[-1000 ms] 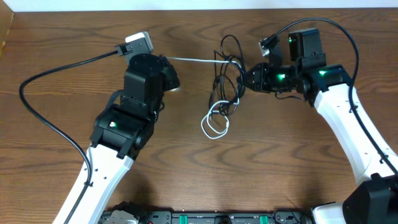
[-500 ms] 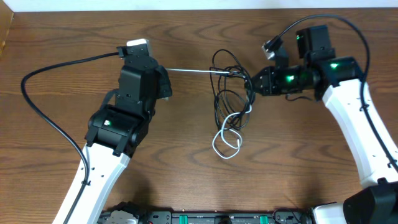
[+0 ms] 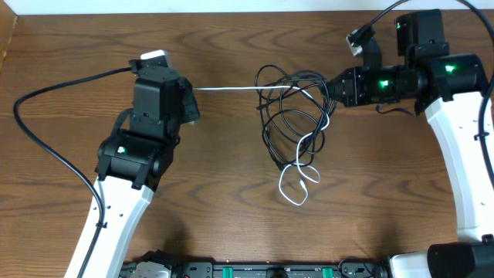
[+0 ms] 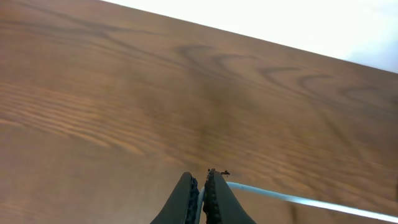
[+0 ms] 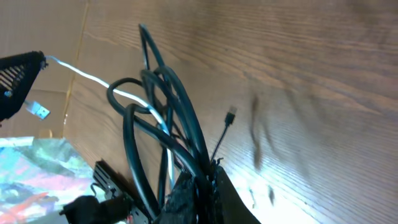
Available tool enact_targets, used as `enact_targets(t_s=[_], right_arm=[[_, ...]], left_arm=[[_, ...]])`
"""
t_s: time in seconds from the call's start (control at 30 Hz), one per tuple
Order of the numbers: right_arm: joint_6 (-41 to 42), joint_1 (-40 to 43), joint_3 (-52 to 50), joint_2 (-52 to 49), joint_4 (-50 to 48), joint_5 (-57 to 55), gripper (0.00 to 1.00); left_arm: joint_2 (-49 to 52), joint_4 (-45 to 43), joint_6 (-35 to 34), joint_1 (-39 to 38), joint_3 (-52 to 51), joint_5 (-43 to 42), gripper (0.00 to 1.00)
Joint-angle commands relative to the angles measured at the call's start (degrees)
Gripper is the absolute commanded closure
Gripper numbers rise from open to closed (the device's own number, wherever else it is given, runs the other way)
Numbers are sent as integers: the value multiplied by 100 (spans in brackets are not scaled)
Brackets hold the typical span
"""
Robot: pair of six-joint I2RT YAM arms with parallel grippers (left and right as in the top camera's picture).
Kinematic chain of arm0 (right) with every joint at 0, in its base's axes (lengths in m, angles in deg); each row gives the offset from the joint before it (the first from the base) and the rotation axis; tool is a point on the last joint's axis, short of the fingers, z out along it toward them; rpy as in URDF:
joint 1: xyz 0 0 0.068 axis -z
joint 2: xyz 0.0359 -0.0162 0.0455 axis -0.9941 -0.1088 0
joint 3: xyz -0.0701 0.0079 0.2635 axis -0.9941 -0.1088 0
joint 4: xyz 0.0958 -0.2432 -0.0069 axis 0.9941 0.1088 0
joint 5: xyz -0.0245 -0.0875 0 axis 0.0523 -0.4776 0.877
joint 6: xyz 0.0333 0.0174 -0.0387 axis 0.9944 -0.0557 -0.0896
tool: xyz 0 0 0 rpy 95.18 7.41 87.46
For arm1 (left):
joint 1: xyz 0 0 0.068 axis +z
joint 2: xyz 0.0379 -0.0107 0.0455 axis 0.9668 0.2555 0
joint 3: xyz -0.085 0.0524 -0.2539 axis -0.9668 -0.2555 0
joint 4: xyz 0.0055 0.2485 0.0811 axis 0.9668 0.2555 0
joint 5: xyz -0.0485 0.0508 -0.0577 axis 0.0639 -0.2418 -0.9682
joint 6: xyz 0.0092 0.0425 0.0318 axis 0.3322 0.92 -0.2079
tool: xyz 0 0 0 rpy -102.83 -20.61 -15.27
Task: Untangle cables
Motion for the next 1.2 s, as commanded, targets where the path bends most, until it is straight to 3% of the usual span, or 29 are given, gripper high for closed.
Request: enact_targets(t_s=[0.0,0.3,0.97,1.03,1.17], right_arm=[[-107,326,337,111,92,-579,98],[-107,754,907,111,337,-573,95],[-168,1281,918,111,535,-999,99],[-168,1215,916,109,601,-955,99],[-170,988,901,98,702,-957,99]], left_arm=[[-33,151,92,323,179,533,92],[-33,337,90,660,179,527,93],[-31,356,94,691,179,374,92],[-31,361,96,691,179,-17,85],[-26,378,461,691,179,-1043,55]])
